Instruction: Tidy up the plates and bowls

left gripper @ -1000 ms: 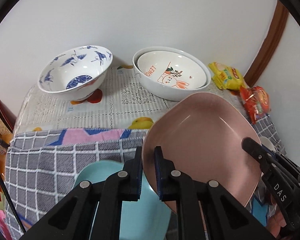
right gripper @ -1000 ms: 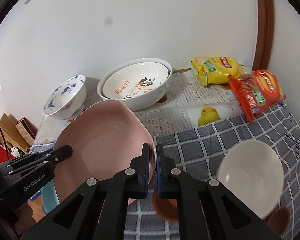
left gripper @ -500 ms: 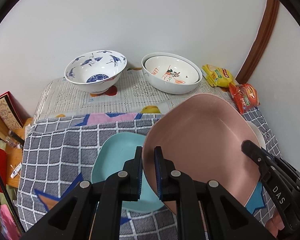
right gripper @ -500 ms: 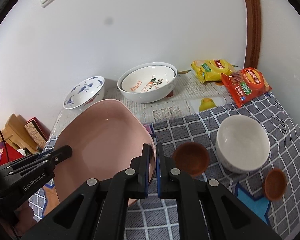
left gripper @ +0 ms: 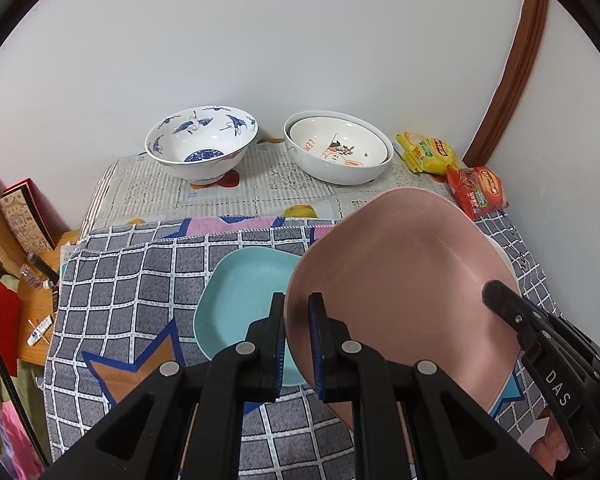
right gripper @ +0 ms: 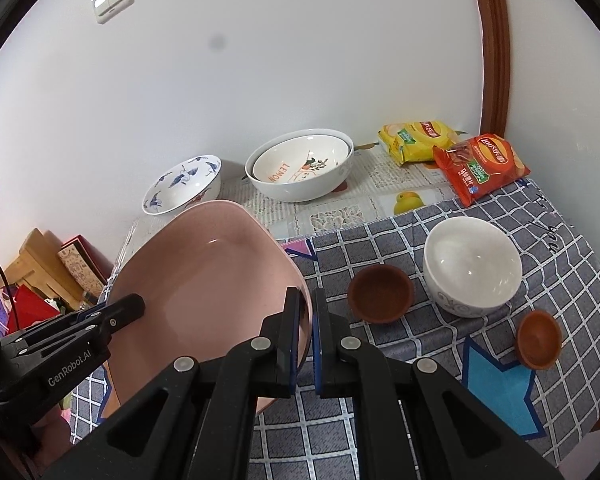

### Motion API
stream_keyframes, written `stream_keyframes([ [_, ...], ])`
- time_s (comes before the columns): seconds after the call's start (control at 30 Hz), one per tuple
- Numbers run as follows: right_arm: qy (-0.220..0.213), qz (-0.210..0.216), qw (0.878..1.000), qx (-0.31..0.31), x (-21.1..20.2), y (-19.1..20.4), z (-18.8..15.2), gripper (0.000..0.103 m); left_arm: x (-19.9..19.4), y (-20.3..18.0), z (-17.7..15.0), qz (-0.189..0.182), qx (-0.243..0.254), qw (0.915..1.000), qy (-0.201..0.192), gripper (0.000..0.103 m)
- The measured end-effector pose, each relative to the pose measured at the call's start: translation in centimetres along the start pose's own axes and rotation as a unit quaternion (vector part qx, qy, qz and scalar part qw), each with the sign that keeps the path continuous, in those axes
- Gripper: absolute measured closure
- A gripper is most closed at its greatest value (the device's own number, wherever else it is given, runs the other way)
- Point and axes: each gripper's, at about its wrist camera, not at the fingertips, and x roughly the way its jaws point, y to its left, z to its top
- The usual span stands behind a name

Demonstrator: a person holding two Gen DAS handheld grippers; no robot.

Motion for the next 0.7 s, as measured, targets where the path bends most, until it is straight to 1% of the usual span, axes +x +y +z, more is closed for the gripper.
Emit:
stream_keyframes([
  [0.27,0.0,0.004,1.0,-0.008,-0.5,0.2,-0.2,0.097,-0.6,0.3,-0.6,0.005,-0.008,1.0,-0.001,0.092],
  [0.7,0.008,0.018,1.0,-0.014,0.6,1.0,-0.3,0.097,-0.2,1.4,-0.8,0.02,-0.016,0.9997,0.005,0.092],
])
